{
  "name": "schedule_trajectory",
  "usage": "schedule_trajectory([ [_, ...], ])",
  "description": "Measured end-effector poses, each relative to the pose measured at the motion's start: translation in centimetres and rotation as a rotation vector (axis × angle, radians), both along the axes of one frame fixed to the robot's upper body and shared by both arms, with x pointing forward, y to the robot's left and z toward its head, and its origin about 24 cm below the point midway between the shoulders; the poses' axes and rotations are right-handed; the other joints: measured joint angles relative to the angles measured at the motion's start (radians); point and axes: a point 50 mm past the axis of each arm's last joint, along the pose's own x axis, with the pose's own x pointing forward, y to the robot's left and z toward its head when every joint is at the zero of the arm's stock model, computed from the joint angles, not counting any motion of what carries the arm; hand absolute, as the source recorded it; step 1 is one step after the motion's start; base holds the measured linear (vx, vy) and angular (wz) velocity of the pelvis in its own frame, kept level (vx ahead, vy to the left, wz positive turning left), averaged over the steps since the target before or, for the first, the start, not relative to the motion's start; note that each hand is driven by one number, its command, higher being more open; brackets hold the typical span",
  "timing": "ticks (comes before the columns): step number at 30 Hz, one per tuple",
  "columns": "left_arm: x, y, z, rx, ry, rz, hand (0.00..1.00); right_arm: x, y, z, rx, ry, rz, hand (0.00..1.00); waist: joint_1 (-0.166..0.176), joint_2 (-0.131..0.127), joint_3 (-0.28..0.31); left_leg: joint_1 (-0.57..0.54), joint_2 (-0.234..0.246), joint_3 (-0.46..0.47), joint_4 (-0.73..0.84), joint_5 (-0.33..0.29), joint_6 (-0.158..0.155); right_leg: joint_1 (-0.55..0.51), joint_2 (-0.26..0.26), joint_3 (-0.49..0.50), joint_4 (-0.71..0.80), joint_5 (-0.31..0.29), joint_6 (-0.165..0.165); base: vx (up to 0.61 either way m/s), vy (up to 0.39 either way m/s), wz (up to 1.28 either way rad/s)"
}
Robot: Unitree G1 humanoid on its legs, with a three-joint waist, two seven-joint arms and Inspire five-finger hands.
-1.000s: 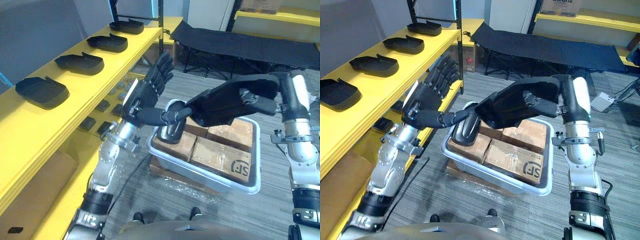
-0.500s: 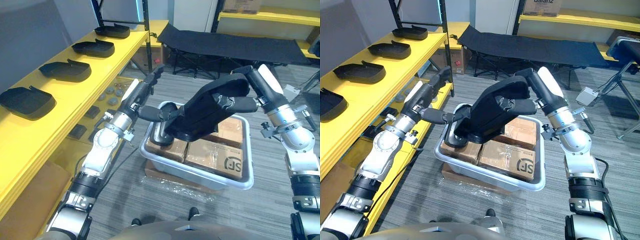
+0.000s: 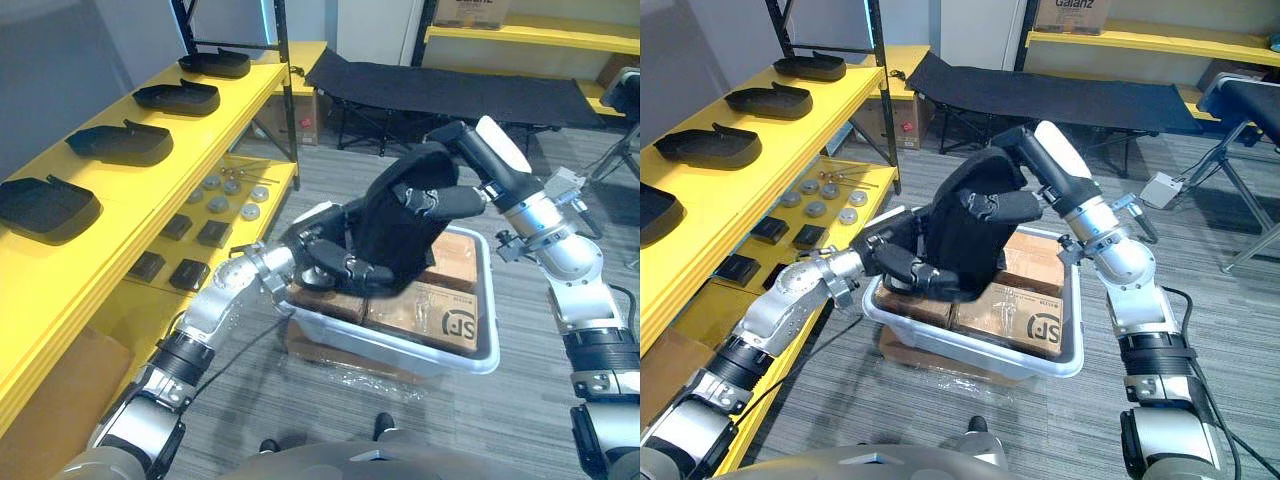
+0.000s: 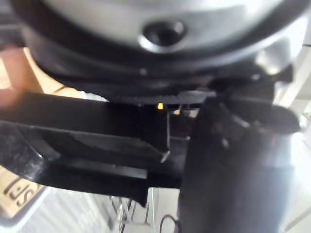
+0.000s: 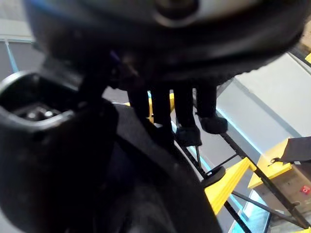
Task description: Walk over and take three plastic housings, then place them on the shelf
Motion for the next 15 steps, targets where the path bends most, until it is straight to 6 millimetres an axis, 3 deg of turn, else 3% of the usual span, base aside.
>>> schedule_trajectory([
  [10,-0.7,-1.6,-0.9,-0.025,0.079,-0.032,1.0,0.1,0.9,-0.4,0.002,0.022,0.042,0.0,-0.022,0.0,0.0,0.004,0.001,0.005,0.0,0.0,0.0,0.001,0.0,0.004,0.0,0.002,0.0,0.0,0.001,0.0],
  [11,-0.5,-1.9,-0.9,-0.027,0.08,0.01,0.0,0.1,1.0,-0.4,0.008,0.024,0.047,0.0,-0.022,0.0,0.0,0.004,0.001,0.005,0.0,0.0,0.0,0.001,-0.001,0.004,0.0,0.002,-0.001,0.0,0.0,0.0],
  [15,-0.2,-1.9,-1.2,-0.035,0.094,0.083,0.0,0.2,1.1,-0.2,0.009,0.016,0.052,0.0,-0.021,0.001,0.0,0.003,0.002,0.002,0.0,0.0,0.0,0.001,-0.001,0.003,0.0,0.003,-0.001,0.0,0.0,0.0],
])
